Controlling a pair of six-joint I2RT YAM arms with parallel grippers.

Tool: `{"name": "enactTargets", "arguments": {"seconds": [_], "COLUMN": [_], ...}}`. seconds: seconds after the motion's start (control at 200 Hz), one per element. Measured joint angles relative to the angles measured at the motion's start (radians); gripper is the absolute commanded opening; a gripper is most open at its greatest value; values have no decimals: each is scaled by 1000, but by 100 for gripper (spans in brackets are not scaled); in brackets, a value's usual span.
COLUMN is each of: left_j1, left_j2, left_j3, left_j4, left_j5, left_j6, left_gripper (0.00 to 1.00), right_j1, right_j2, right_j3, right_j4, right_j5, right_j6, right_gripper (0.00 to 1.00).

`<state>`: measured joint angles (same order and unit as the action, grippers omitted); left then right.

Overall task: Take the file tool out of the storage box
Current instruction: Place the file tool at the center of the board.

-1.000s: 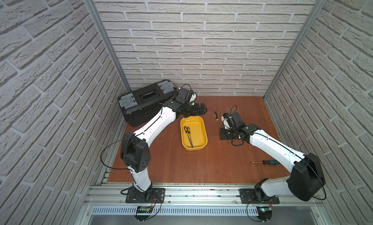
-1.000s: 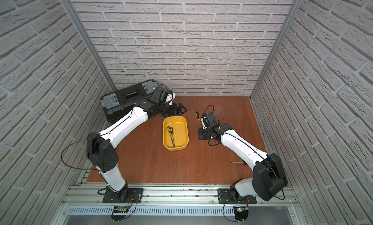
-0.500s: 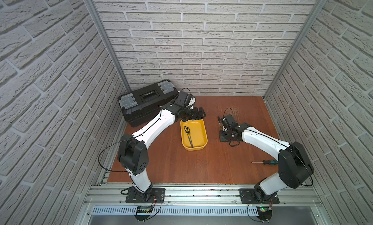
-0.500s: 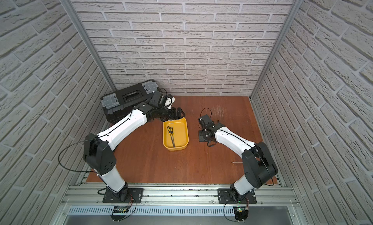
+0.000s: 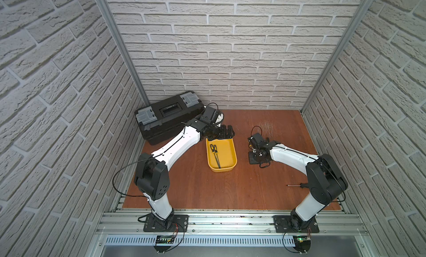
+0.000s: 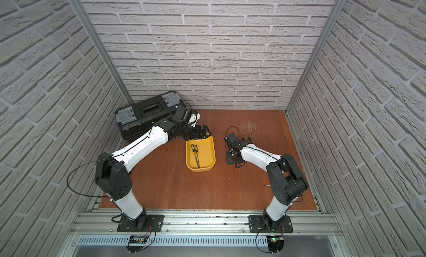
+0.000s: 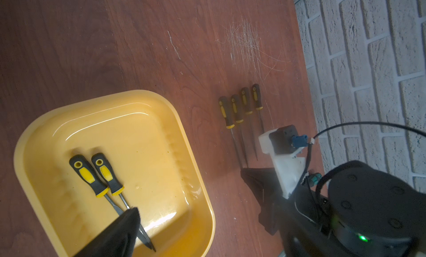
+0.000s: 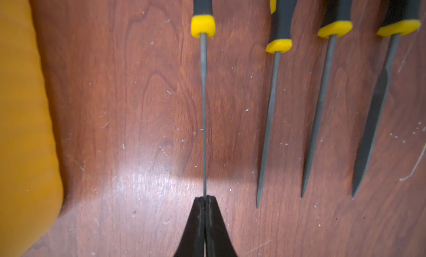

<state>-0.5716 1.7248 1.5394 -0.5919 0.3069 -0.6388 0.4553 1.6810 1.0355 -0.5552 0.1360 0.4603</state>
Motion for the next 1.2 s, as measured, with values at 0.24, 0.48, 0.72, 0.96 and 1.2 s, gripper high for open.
{"name": "enactTargets", "arguments": {"seconds": [0.24,0.48,0.72,0.96,1.2], "left_j1": [-5,-13,-19,-19,-19], "left_j2": [0,0,0,0,0], "left_j3": [-4,-4,-4,-10,-15], "left_j4": [1,2,13,17,17], "left_j5": [-3,-3,-5,-6,-6], "left_j6": [0,-1,-5,-8,-8], "left_gripper": [98,98,98,99,98], "right_j1": [-6,-13,-21,-32,-40], "right_j2": [17,51,79,81,81], "right_j3": [0,0,0,0,0], "right_j4": [12,31,49,54,58], "right_j5": [0,3,11,24,25], "right_j6": [5,11,21,23,23], "right_gripper": [3,3,3,3,8]}}
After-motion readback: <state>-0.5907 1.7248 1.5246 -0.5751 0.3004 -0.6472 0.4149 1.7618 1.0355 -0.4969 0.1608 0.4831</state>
